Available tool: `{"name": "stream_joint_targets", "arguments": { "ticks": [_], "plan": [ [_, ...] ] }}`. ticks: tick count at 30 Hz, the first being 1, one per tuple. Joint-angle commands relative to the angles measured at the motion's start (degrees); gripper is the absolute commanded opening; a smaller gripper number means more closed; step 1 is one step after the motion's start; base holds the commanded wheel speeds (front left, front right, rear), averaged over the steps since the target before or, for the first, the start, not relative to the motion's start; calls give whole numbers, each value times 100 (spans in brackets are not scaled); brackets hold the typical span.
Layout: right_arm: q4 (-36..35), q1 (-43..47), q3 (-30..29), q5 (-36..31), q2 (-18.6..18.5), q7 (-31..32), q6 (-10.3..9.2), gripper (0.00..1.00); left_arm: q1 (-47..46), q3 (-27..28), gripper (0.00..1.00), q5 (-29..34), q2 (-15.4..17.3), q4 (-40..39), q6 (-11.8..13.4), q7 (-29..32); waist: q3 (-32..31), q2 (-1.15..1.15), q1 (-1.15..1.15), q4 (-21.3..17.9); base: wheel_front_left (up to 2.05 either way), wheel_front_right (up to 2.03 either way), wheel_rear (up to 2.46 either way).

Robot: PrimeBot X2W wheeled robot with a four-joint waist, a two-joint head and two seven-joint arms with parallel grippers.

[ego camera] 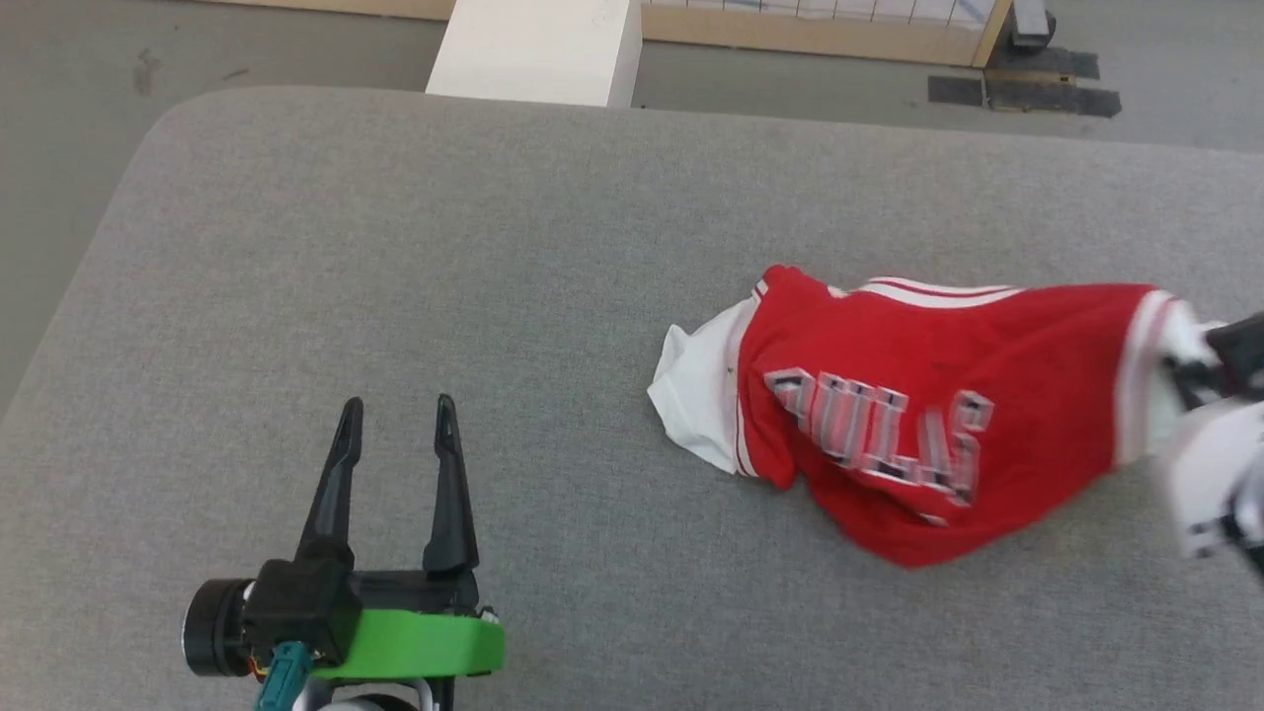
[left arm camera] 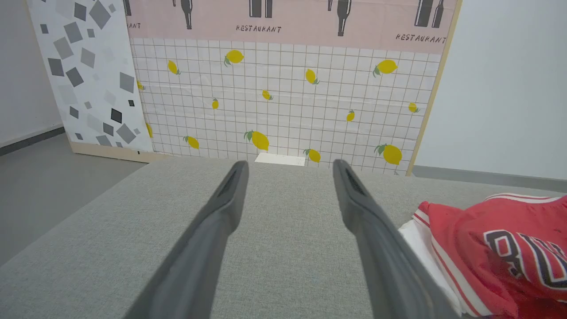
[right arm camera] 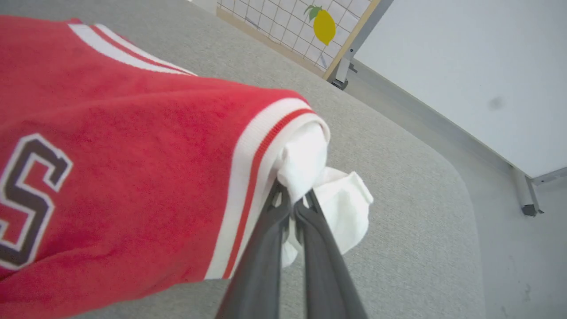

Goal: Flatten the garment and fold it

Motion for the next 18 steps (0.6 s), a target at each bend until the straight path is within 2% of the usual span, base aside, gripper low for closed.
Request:
{"name": "stream_joint_targets", "arguments": {
  "ticks": [1, 4, 7, 8, 9, 10, 14, 18],
  "plan": [
    [84, -92, -47, 39, -208, 53, -9, 0, 49, 0, 100, 87, -31, 25, -48, -21, 90, 0, 0, 38, 0, 0, 0],
    [498, -134, -169, 105, -629, 120, -9, 0, -1, -29, 100, 109, -43, 64, -100, -21, 217, 0, 0, 91, 0, 0, 0],
    [988, -156, -300, 39, -827, 74, -9, 0, -69, -41, 100, 122, -51, 113, -146, -21, 316, 0, 0, 135, 0, 0, 0],
    [1177, -177, -353, -9, -862, -16, -9, 23, -92, -54, 100, 129, -53, 138, -168, -21, 352, 0, 0, 147, 0, 0, 0],
    [1318, -208, -403, -47, -863, -132, -9, 95, -114, -62, 100, 137, -55, 162, -186, -21, 373, 0, 0, 152, 0, 0, 0],
    [1502, -249, -476, -108, -851, -266, -9, 100, -139, -72, 100, 143, -57, 190, -204, -21, 393, 0, 0, 156, 0, 0, 0],
    [1914, -443, -598, -261, -649, -742, -9, 100, -221, -115, 100, 158, -63, 283, -240, -22, 378, 0, 0, 141, 0, 0, 0],
    [1849, -690, -471, -232, -360, -1160, -9, 100, -201, -114, 100, 156, -67, 344, -243, -22, 220, 0, 0, 46, 0, 0, 0]
  ]
}}
